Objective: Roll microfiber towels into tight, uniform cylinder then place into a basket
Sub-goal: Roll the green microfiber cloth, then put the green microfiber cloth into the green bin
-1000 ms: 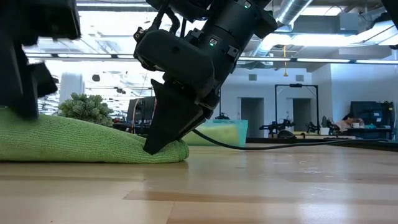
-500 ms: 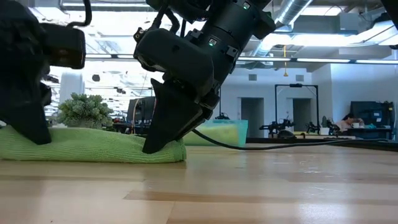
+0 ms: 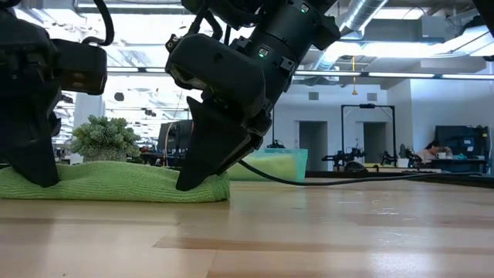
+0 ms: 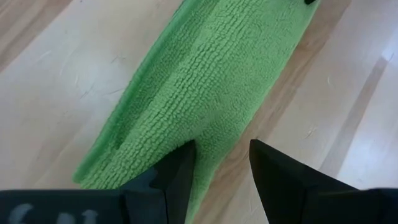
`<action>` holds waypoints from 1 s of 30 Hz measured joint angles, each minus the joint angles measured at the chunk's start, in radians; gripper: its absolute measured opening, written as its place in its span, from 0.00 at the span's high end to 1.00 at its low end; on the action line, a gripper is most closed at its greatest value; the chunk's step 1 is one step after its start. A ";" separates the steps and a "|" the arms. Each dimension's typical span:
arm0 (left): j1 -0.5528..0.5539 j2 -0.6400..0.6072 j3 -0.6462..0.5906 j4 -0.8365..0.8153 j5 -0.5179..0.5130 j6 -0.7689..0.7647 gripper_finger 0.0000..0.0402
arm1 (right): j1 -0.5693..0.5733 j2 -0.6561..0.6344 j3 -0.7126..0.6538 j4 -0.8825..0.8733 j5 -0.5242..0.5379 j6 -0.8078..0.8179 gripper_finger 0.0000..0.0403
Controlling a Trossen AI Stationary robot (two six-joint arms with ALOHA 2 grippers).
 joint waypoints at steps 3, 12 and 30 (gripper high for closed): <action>-0.001 0.000 0.000 0.000 -0.010 0.000 0.61 | 0.000 0.000 0.001 -0.001 -0.002 0.000 0.71; -0.005 -0.010 -0.005 -0.001 0.001 -0.016 0.61 | 0.002 -0.048 -0.003 -0.059 -0.068 -0.042 0.71; -0.005 -0.010 -0.006 0.003 0.004 -0.011 0.61 | 0.076 -0.233 -0.002 -0.412 0.170 -0.162 0.71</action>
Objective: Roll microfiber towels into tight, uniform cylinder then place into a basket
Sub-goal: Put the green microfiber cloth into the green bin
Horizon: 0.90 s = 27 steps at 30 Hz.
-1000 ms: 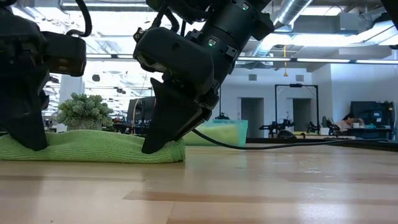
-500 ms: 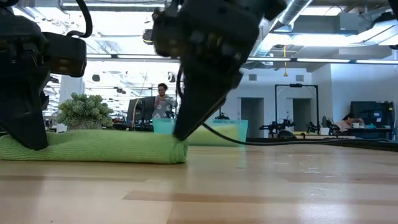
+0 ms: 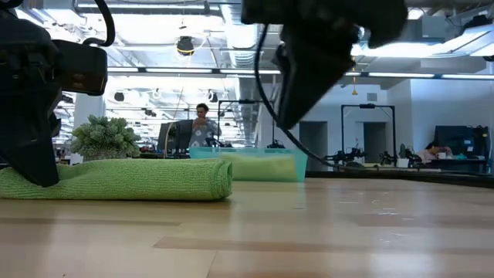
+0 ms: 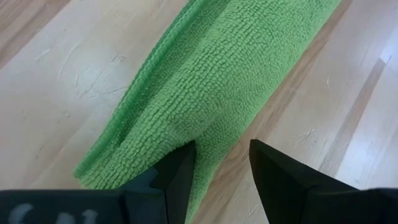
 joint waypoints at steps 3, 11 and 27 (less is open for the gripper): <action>0.000 0.000 -0.001 0.006 0.000 0.013 0.61 | 0.026 -0.003 -0.032 -0.036 0.061 0.031 0.71; 0.001 0.000 -0.002 0.012 0.000 0.014 0.61 | 0.070 -0.071 -0.227 0.014 0.064 0.158 0.71; 0.002 0.000 -0.003 0.035 -0.003 0.025 0.61 | 0.014 -0.337 -0.574 0.785 0.063 0.312 0.71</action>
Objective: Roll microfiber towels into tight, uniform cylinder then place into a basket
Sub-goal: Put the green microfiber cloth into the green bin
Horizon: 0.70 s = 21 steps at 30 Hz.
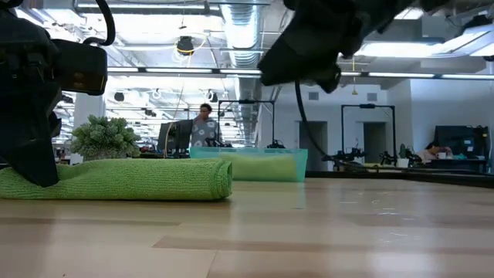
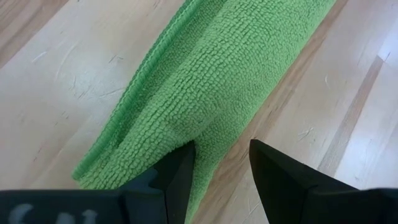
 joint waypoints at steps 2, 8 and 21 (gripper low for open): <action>0.000 0.000 0.000 0.000 0.000 0.001 0.61 | -0.011 0.020 0.001 0.050 -0.010 -0.016 0.70; 0.000 0.000 0.000 0.002 -0.001 -0.005 0.61 | -0.061 0.049 -0.001 0.122 -0.061 0.029 0.57; 0.000 0.000 0.000 0.008 -0.001 -0.004 0.61 | -0.144 0.239 0.052 0.261 -0.224 0.137 0.35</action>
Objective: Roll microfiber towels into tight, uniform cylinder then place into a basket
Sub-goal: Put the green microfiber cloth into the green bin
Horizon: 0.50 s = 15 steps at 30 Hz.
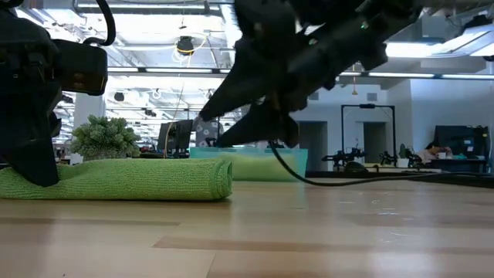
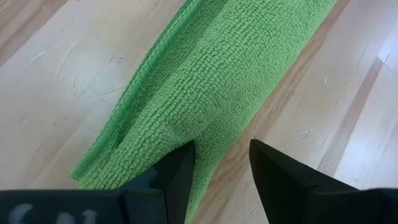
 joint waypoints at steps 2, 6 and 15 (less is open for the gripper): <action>0.000 0.000 0.000 0.000 0.000 0.000 0.61 | -0.003 0.034 0.021 -0.001 -0.012 0.000 0.35; 0.000 0.000 0.000 0.000 0.000 0.000 0.61 | -0.010 0.094 0.055 -0.003 -0.015 0.000 0.35; 0.000 0.000 0.000 0.000 -0.001 -0.001 0.61 | -0.020 0.189 0.103 -0.016 -0.137 -0.001 0.35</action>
